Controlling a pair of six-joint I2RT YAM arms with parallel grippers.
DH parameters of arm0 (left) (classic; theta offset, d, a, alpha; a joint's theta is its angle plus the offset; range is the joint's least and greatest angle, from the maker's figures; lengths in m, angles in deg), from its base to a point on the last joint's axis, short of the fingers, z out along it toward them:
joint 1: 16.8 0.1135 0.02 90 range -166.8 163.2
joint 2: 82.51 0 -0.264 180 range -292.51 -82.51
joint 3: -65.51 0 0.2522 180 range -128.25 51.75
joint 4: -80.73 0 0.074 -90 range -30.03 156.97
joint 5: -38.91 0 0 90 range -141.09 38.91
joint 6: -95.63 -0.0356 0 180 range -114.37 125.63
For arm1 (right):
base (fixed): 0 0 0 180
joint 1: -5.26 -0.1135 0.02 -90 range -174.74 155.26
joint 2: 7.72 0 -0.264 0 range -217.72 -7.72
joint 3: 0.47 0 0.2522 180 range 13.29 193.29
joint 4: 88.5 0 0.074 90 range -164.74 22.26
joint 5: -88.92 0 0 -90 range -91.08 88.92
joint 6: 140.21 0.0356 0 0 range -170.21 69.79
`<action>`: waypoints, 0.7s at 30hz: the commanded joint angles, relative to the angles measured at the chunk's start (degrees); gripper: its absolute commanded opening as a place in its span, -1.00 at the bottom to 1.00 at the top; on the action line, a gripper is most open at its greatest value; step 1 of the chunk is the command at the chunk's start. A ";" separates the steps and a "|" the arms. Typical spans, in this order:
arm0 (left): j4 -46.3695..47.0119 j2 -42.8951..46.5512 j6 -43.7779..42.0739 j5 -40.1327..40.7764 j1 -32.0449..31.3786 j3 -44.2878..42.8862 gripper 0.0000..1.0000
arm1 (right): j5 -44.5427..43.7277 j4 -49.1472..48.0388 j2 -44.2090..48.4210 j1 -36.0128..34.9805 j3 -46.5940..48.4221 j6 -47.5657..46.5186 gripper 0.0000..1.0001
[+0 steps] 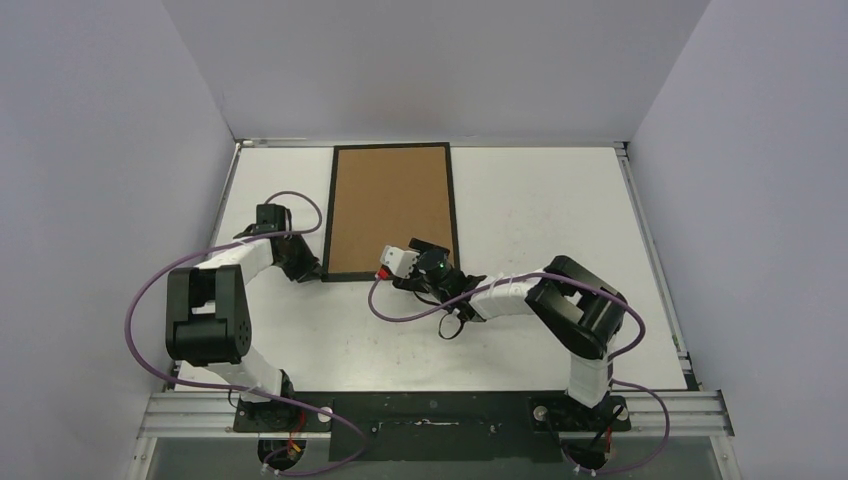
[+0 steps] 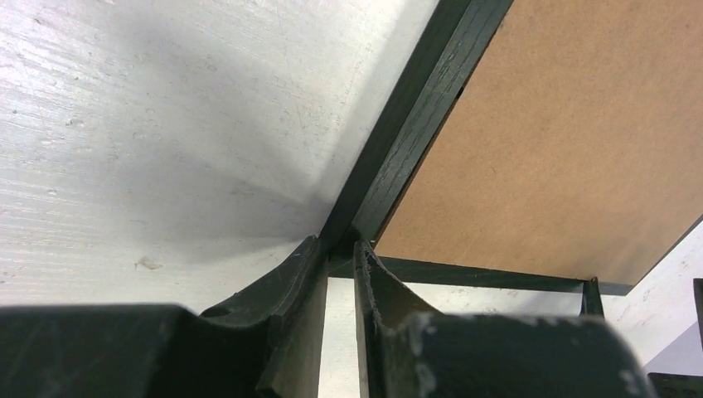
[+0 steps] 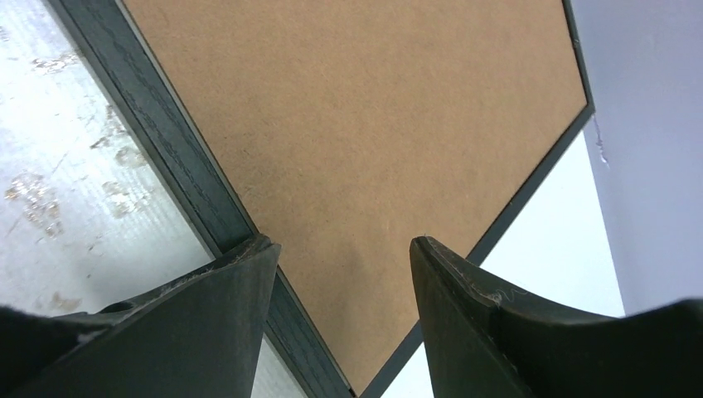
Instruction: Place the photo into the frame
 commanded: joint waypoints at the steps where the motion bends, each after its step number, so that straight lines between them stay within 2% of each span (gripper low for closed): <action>1: -8.24 -3.49 -3.28 5.05 -0.40 1.45 -0.70 | -5.12 -5.05 -3.17 0.09 -1.68 -2.60 0.22; 5: -9.24 -5.21 -4.85 4.48 -0.50 0.72 -0.70 | -4.54 -7.59 -4.79 -0.16 -1.06 -3.84 0.22; 8: -9.96 -5.99 -5.92 3.89 -0.46 0.07 -0.70 | -0.03 -7.24 -4.94 -0.41 -0.62 -5.53 0.23; 15: -9.29 -6.41 -6.21 1.23 -0.48 -0.65 -0.70 | 13.25 4.26 -4.75 -0.68 4.97 -4.14 0.23; 21: -9.09 -7.44 -6.04 -0.51 -0.59 -1.13 -0.70 | 14.57 5.32 -8.02 -2.02 8.59 -4.97 0.24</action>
